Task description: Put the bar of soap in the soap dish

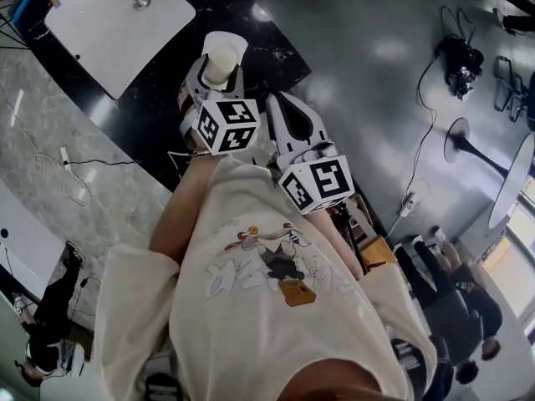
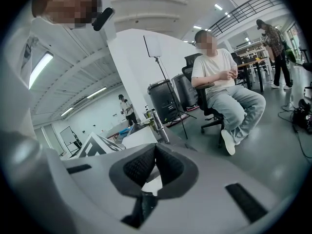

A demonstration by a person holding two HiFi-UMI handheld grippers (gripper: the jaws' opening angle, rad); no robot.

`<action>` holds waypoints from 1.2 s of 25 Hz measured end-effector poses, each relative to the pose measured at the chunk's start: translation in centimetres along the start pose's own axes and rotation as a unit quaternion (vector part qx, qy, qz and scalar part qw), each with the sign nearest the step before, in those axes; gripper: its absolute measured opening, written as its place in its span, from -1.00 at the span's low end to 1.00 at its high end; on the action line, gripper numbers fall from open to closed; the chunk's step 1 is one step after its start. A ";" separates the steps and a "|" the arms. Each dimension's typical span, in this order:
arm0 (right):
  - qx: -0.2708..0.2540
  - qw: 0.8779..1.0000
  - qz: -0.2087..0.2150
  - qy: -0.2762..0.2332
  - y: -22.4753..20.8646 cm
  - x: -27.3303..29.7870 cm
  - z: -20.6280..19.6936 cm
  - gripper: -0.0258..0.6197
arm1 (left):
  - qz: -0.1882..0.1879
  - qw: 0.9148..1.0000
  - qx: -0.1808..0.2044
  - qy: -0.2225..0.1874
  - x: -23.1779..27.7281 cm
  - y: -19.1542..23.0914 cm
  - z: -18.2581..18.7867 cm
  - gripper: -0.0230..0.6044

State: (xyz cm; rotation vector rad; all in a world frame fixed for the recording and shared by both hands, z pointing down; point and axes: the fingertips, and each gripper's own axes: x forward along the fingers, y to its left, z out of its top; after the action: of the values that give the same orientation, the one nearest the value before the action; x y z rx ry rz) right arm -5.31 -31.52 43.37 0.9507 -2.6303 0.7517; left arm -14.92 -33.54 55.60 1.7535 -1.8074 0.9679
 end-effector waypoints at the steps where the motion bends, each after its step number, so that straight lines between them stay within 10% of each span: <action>1: 0.001 1.000 -0.003 -0.001 -0.1 0.0 0.0 -0.90 | -0.001 1.000 -0.001 0.003 0.2 0.0 0.0 -0.04; 30: -0.012 0.999 -0.002 -0.033 1.1 -2.7 1.0 -0.90 | -0.022 0.999 -0.044 -0.013 -1.9 -0.3 0.5 -0.18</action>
State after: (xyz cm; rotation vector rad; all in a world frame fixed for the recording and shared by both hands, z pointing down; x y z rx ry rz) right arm -3.99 -29.93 41.06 0.9913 -2.6867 0.6970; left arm -14.36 -32.59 53.90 1.7519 -1.7913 0.8381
